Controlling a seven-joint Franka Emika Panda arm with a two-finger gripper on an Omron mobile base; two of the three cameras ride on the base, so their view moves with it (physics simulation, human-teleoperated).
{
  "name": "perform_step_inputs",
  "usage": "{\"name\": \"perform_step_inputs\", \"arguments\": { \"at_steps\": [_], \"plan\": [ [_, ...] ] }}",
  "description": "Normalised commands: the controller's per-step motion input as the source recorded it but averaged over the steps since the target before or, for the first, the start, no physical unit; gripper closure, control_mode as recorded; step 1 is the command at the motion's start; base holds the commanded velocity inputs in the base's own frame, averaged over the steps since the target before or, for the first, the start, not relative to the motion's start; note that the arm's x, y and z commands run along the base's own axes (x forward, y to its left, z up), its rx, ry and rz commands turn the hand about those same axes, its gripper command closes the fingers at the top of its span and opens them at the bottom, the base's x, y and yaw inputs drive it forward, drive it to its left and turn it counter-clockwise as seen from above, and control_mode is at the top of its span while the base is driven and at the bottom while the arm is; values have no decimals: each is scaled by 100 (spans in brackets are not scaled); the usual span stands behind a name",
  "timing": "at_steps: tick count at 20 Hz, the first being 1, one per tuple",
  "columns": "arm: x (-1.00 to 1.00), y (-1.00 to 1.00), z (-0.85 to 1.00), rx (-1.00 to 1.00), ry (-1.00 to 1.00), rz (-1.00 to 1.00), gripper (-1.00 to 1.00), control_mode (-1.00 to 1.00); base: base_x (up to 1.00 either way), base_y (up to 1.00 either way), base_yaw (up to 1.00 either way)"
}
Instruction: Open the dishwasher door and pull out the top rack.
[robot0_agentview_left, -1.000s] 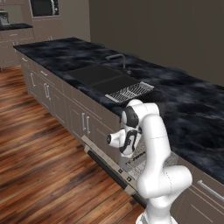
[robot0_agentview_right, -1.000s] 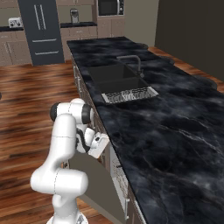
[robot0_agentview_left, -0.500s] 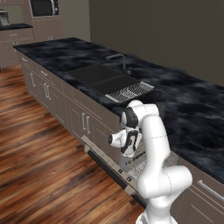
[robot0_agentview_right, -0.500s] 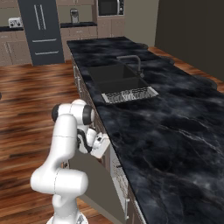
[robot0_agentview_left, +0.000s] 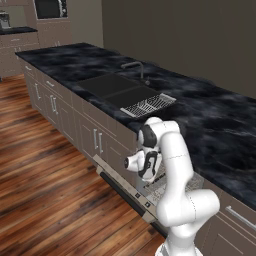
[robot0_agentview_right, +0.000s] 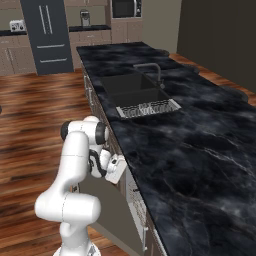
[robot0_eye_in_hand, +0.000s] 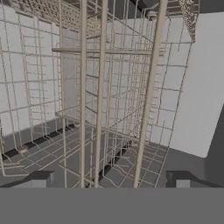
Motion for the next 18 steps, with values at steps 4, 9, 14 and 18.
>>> {"name": "perform_step_inputs", "arguments": {
  "at_steps": [4, 9, 14, 18],
  "plan": [
    [8, -8, -3, -6, 0, -1, -100, -100, 0, 0, 0],
    [13, -9, -2, -5, 0, 0, -100, -100, 0, 0, 0],
    [12, -7, -12, -6, 0, 0, -100, -100, 0, 0, 0],
    [14, -6, -18, -4, 0, 0, -100, -100, 0, 0, 0]
  ]
}}
